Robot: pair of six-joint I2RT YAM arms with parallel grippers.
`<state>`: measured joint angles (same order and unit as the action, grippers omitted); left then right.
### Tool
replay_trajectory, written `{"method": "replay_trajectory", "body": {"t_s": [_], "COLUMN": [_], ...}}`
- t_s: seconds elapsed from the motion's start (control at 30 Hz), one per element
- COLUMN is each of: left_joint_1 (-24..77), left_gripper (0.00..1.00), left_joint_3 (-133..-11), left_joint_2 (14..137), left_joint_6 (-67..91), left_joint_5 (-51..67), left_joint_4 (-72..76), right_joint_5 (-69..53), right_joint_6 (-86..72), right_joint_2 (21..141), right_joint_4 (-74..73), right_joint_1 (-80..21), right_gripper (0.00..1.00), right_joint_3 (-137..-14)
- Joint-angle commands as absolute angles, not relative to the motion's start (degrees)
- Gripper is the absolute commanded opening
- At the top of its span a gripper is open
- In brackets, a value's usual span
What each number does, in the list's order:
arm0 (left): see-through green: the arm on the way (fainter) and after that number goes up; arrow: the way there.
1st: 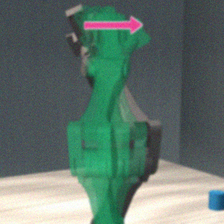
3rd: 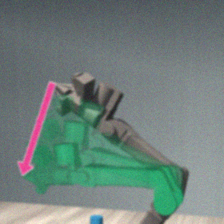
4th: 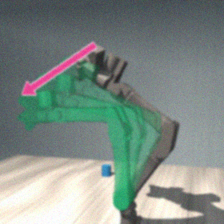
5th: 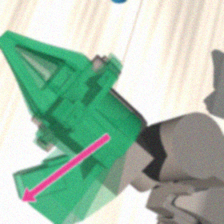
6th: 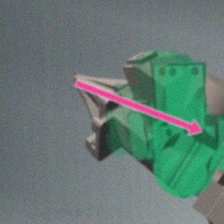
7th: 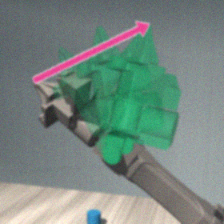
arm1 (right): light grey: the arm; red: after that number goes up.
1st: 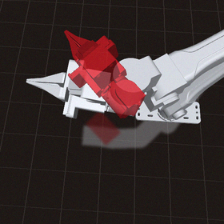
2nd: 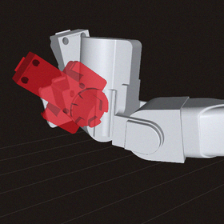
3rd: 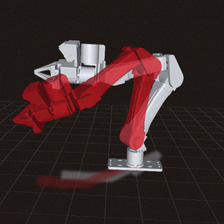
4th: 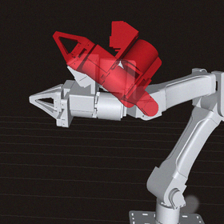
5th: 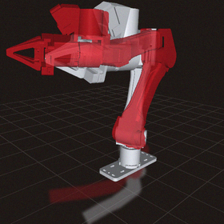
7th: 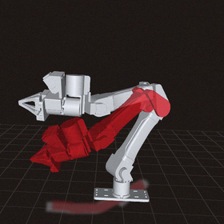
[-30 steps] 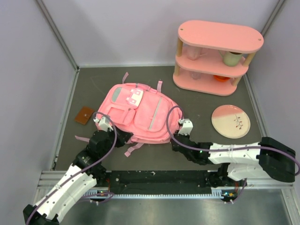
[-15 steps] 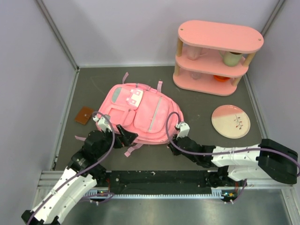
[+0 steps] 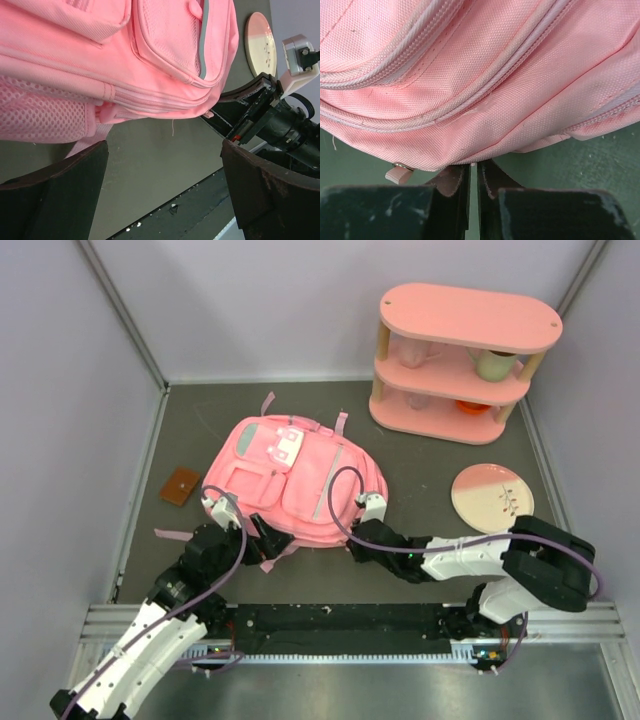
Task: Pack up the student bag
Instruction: Zip the student bag at the center of the board.
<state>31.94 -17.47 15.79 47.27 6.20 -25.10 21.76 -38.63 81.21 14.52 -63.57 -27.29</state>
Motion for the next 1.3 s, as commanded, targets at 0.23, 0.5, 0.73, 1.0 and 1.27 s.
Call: {"method": "replay_trajectory", "body": {"t_s": [0.23, 0.5, 0.73, 1.0, 1.27], "left_joint_1": [32.1, 32.1, 32.1, 32.0, 32.1], "left_gripper": [0.98, 0.98, 0.98, 0.98, 0.98], "left_joint_3": [-17.2, -16.8, -16.3, -15.6, -13.5], "left_joint_2": [15.5, 15.2, 14.5, 12.9, 14.2], "left_joint_6": [47.6, 47.5, 47.7, 48.2, 50.6], "left_joint_5": [6.6, 6.7, 7.0, 5.5, 4.2], "left_joint_4": [-24.2, -24.2, -24.2, -24.4, -18.6], "right_joint_5": [23.0, 25.0, 26.0, 23.9, 18.5], "right_joint_6": [-46.8, -43.9, -39.9, -36.3, -30.9], "right_joint_2": [86.0, 87.1, 85.4, 75.3, 66.9], "right_joint_4": [15.3, 15.0, 14.0, 12.1, 6.4], "right_joint_1": [-63.1, -63.1, -63.0, -63.2, -63.2], "right_gripper": [0.26, 0.19, 0.0, 0.0, 0.0], "right_joint_3": [-27.2, -29.5, -30.4, -25.0, -22.9]}}
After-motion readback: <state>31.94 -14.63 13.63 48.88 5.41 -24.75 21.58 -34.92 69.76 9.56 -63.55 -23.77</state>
